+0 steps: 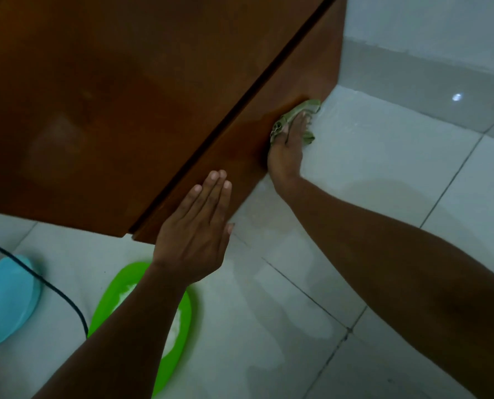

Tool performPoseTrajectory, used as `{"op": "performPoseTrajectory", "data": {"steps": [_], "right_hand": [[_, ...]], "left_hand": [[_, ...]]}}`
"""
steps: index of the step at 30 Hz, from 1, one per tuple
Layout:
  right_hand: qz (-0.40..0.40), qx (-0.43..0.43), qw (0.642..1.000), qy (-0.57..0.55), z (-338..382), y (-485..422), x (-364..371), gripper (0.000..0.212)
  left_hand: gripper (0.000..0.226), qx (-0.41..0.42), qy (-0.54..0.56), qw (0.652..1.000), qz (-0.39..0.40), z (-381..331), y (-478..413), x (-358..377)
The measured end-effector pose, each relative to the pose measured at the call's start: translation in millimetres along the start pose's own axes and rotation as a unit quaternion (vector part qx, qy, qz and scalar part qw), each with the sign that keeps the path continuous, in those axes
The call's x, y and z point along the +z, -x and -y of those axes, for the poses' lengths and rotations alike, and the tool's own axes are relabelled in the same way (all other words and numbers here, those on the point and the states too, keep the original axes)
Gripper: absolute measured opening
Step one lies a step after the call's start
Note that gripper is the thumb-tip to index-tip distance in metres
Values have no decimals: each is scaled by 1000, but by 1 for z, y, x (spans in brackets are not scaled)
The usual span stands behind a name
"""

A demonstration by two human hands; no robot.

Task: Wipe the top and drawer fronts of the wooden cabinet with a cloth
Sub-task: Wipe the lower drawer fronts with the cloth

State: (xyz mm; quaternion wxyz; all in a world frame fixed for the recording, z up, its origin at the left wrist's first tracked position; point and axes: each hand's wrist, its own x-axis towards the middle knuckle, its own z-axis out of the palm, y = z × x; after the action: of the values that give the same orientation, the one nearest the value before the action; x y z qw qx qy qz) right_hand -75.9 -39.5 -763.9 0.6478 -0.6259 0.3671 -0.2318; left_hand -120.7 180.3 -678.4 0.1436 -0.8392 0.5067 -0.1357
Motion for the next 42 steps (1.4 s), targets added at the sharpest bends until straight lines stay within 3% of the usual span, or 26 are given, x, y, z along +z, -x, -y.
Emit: {"op": "performPoseTrajectory", "data": {"steps": [13,18,24,30,33,37,42], "right_hand": [[-44,69,997,2,10,-100,-36,73],[-64,102,993,-11,33,-87,-46,51],[-110,91,987,-70,43,-34,-37,44],[-129,-28,985,-109,47,74,-22,41],[-80,-104,986,-99,42,131,-10,40],[73,-114,986,-94,32,176,19,46],[104,-147,982,-51,20,180,33,52]], "left_hand": [[64,2,20,1000,20,-11,-23,5],[65,17,23,998,48,-9,-42,-3],[67,19,15,998,59,-5,-44,-15],[67,6,3,999,53,10,-20,-37],[65,5,5,998,57,22,17,-47],[65,8,-9,997,75,35,63,-56],[66,-7,-7,997,72,37,89,-58]]}}
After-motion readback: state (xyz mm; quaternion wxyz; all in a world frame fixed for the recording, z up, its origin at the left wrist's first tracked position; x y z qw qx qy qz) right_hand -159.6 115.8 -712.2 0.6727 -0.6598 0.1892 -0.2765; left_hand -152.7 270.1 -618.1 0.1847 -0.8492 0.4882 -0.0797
